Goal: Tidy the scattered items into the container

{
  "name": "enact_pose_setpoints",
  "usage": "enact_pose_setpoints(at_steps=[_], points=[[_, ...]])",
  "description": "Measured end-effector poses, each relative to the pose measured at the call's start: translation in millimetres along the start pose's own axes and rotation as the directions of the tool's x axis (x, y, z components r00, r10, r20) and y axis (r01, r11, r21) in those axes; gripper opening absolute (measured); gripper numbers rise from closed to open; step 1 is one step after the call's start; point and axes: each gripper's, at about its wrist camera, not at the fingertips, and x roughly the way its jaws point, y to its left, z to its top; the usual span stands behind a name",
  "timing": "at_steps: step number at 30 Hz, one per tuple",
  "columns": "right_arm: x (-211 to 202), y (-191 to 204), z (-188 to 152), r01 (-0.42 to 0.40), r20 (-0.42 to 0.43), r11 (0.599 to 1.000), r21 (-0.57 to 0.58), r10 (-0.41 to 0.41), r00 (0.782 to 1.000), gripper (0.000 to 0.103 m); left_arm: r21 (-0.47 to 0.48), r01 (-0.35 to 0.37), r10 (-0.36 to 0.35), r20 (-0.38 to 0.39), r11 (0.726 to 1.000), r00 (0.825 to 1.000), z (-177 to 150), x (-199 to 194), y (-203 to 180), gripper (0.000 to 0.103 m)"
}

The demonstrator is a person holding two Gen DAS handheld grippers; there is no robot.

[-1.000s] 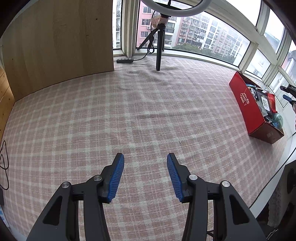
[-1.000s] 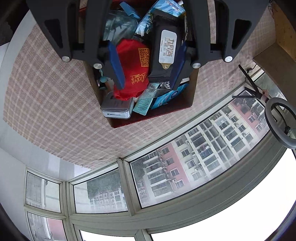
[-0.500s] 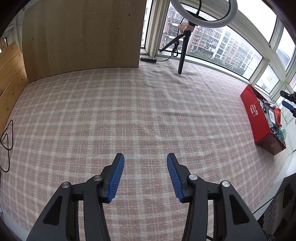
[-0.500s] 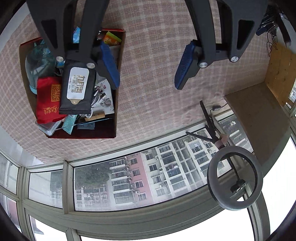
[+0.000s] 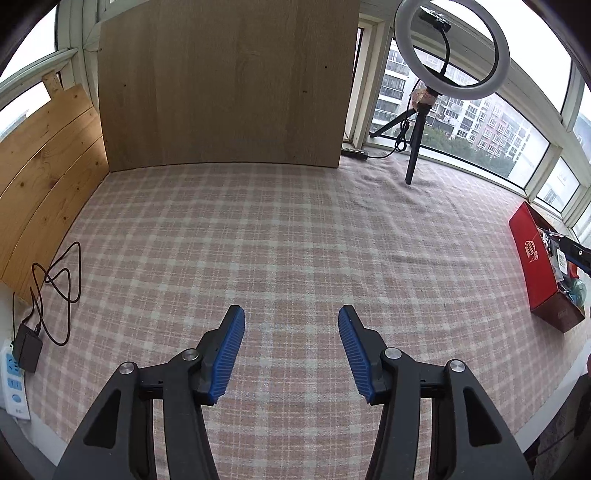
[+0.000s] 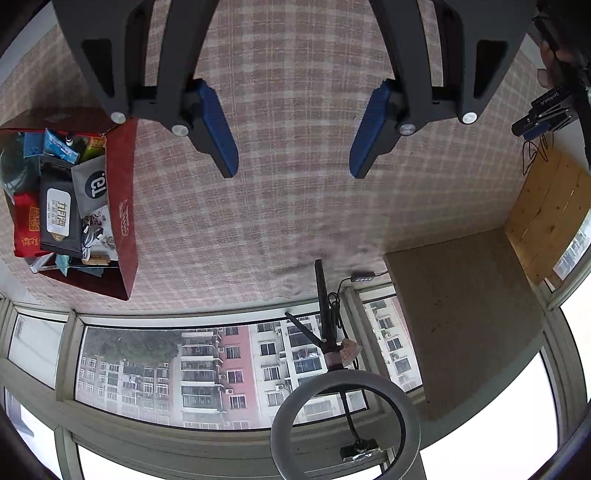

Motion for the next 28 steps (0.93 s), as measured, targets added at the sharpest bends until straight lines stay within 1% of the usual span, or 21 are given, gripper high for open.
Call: enact_pose_setpoints(at_steps=[1, 2, 3, 4, 6, 11, 15, 19, 22, 28], points=[[-3.1, 6.3, -2.5, 0.008, 0.005, 1.000, -0.011, -0.008, 1.000, 0.062, -0.002, -0.002, 0.002, 0.015, 1.000, 1.000, 2.5, -4.8, 0.8, 0.053], [-6.2, 12.6, -4.9, 0.016, 0.011, 1.000, -0.022, -0.016, 1.000, 0.062, -0.005, -0.003, 0.003, 0.030, 1.000, 1.000, 4.9, -9.6, 1.6, 0.058], [-9.5, 18.4, -7.1, 0.023, 0.018, 0.999, -0.032, -0.023, 1.000, 0.062, -0.007, -0.005, 0.005, 0.044, 1.000, 0.999, 7.4, -14.3, 2.4, 0.065], [-12.6, 23.8, -9.3, 0.029, 0.025, 0.999, -0.038, -0.028, 0.999, 0.064, -0.005, -0.010, 0.010, 0.062, 1.000, 0.998, 9.5, -19.6, 2.0, 0.067], [-19.1, 34.8, -14.0, 0.041, 0.041, 0.998, -0.052, -0.039, 0.998, 0.067, 0.009, -0.038, 0.037, 0.097, 0.999, 0.995, 12.7, -29.5, -1.5, 0.076], [-29.4, 62.7, -25.3, 0.065, 0.080, 0.994, -0.088, -0.058, 0.995, 0.068, 0.016, -0.101, 0.098, 0.129, 0.995, 0.987, 17.3, -40.6, -4.1, 0.077], [-34.0, 76.6, -30.3, 0.054, 0.091, 0.994, -0.095, -0.045, 0.995, 0.068, 0.017, -0.110, 0.107, 0.144, 0.994, 0.984, 17.0, -50.8, -1.2, 0.077], [-38.6, 83.1, -32.8, 0.049, 0.105, 0.995, -0.092, -0.039, 0.994, 0.068, 0.031, -0.084, 0.078, 0.165, 0.996, 0.983, 14.9, -63.2, -2.2, 0.077], [-40.5, 86.3, -33.7, 0.044, 0.115, 0.995, -0.084, -0.034, 0.993, 0.068, 0.040, -0.052, 0.045, 0.161, 0.998, 0.986, 13.6, -69.7, -3.1, 0.077], [-42.8, 92.3, -35.7, 0.043, 0.124, 0.995, -0.088, -0.032, 0.992, 0.069, 0.057, -0.017, 0.008, 0.157, 0.998, 0.988, 11.3, -75.3, -5.8, 0.077]])
